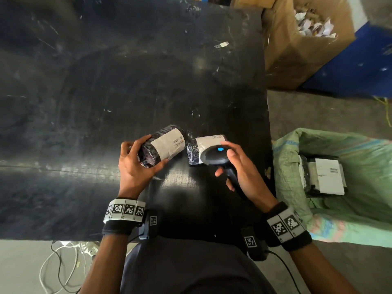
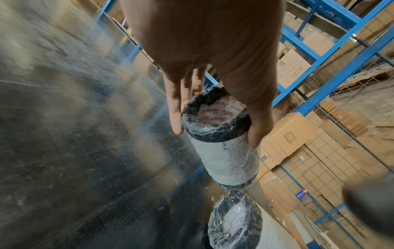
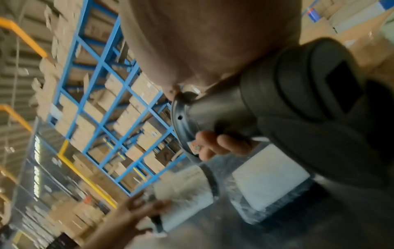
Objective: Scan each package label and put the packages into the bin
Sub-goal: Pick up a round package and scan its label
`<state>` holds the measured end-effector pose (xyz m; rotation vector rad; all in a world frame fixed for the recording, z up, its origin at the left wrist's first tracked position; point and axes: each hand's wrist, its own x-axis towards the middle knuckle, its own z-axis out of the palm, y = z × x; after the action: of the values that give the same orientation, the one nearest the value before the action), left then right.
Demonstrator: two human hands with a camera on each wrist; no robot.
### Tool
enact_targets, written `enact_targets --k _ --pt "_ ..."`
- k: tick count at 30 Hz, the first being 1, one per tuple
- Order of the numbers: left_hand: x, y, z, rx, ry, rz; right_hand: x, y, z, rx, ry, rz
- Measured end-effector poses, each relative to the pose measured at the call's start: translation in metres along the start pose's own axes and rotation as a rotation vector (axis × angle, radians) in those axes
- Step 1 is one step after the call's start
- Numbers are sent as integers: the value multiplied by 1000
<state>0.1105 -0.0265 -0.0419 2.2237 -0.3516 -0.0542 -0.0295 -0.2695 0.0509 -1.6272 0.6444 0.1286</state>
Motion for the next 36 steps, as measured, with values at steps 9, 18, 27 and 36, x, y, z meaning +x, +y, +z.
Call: enact_targets --k 9,18,27,36 --pt "-4 3 -3 1 -16 12 -3 103 -29 -109 185 386" --pt "-10 24 12 33 -83 79 18 156 -24 247 359 337" --pt "-5 47 3 87 -103 173 -7 148 -51 -67 358 247" --pt "-27 142 40 -310 -399 116 -54 63 -116 -176 100 -226"
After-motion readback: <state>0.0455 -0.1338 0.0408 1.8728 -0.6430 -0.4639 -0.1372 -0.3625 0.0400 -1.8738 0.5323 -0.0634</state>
